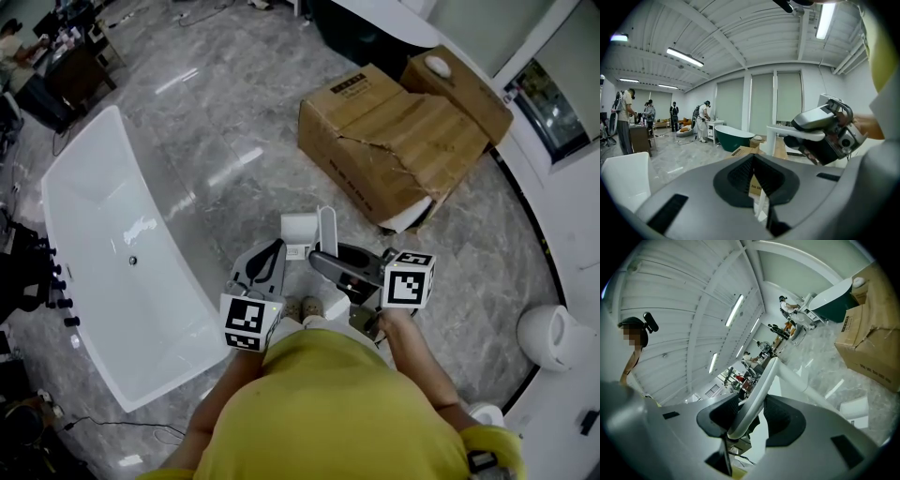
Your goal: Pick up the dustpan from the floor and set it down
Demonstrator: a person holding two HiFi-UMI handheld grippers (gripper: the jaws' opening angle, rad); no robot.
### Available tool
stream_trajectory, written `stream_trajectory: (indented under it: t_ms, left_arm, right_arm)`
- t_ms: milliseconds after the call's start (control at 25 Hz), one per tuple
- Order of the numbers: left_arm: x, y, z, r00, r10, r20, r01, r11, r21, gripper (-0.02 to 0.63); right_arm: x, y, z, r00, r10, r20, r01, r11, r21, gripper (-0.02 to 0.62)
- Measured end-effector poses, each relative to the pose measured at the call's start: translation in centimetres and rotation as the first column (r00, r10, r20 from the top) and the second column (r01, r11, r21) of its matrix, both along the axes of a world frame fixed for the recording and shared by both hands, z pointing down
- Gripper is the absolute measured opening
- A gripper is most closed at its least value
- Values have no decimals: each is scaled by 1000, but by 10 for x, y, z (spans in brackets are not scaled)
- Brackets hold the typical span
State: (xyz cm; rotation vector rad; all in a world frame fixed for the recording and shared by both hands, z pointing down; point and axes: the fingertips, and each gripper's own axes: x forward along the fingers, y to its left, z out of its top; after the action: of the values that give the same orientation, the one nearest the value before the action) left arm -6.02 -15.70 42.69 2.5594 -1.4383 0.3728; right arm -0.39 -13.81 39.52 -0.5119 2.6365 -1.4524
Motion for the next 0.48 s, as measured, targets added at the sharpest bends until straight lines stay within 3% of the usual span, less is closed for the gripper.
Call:
stream_trajectory:
  t_ms: [480]
  left_arm:
    - [1,-3,-8,1000,-2,1,2,1000,20,2]
  right_arm:
    - [0,-9,-10,1000,3,13,-3,1000,14,181]
